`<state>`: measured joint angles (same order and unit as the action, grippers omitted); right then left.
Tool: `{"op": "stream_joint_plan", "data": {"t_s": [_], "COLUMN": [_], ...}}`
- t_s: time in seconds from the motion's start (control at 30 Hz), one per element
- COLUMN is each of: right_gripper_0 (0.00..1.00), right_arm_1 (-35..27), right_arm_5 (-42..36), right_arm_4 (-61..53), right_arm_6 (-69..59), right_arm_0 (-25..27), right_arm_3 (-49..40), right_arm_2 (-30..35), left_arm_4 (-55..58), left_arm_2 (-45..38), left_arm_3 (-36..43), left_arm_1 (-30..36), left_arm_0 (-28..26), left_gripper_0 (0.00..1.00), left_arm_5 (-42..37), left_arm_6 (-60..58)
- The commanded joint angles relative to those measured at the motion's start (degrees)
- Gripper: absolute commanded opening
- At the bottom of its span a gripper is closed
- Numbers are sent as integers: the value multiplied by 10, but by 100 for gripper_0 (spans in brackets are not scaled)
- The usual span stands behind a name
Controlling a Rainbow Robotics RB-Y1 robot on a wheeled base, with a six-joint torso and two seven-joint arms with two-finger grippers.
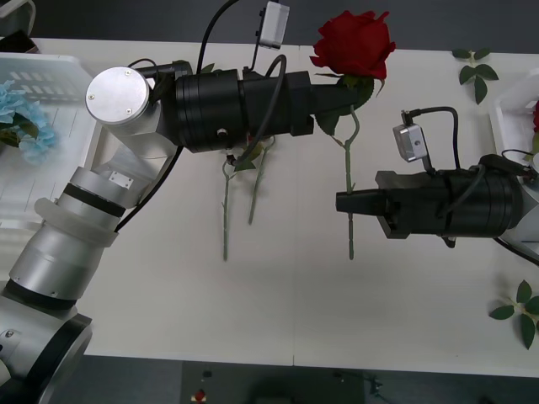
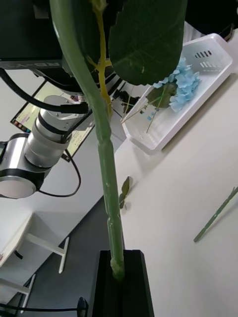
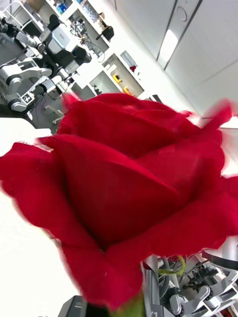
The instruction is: Put the red flowers into the right box and the blue flowers into the left box
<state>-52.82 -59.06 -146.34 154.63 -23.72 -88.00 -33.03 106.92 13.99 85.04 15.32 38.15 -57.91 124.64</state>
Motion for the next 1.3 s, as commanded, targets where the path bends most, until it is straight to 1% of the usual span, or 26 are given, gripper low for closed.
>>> {"op": "stream_joint_plan", "data": {"t_s": [0.03,0.07,0.1,0.13,0.2,0.3,0.37,0.43,0.53,0.6,0.67,0.73,0.83,0.93,1.03,1.17,1.2,1.3], "right_gripper_0": [0,0,0,0,0,0,0,0,0,0,0,0,0,0,0,0,0,0], "right_arm_1": [-8,-10,-11,-13,-18,-35,-54,-80,-122,-137,-158,-166,-173,-178,-190,-208,-215,-227], "right_arm_5": [3,4,3,4,3,4,10,14,13,13,13,13,14,15,31,54,64,88], "right_arm_4": [-18,-18,-18,-19,-25,-32,-32,-31,-30,-26,4,32,79,120,175,244,270,324], "right_arm_6": [-22,-22,-22,-23,-23,-26,-29,-33,-36,-40,-47,-57,-88,-94,-122,-158,-172,-196], "right_arm_0": [-11,-12,-13,-13,-14,-19,-24,-37,-60,-69,-86,-100,-125,-140,-150,-155,-155,-155], "right_arm_3": [-8,-8,-8,-8,-8,-7,-6,6,44,66,109,149,226,278,329,361,373,395], "right_arm_2": [9,9,9,9,9,9,9,9,9,9,9,9,9,9,9,9,9,9], "left_arm_4": [0,1,2,5,11,33,47,61,68,67,66,45,-43,-127,-220,-324,-372,-463], "left_arm_2": [6,6,6,6,6,6,6,5,-3,-11,-26,-38,-57,-57,-57,-57,-57,-55], "left_arm_3": [11,12,11,11,12,12,12,11,11,3,-28,-60,-106,-118,-118,-105,-97,-95], "left_arm_1": [15,17,20,26,38,77,103,141,203,227,254,264,266,258,230,179,155,107], "left_arm_0": [3,3,3,3,1,-13,-21,-26,-32,-31,-26,-17,10,27,34,36,36,37], "left_gripper_0": [80,94,98,100,100,100,100,100,100,100,100,100,100,100,100,100,100,100], "left_arm_5": [10,11,11,11,10,4,-9,-31,-74,-98,-148,-187,-244,-252,-237,-206,-191,-163], "left_arm_6": [27,27,27,26,25,25,25,25,22,18,10,7,3,-3,-36,-87,-110,-150]}}
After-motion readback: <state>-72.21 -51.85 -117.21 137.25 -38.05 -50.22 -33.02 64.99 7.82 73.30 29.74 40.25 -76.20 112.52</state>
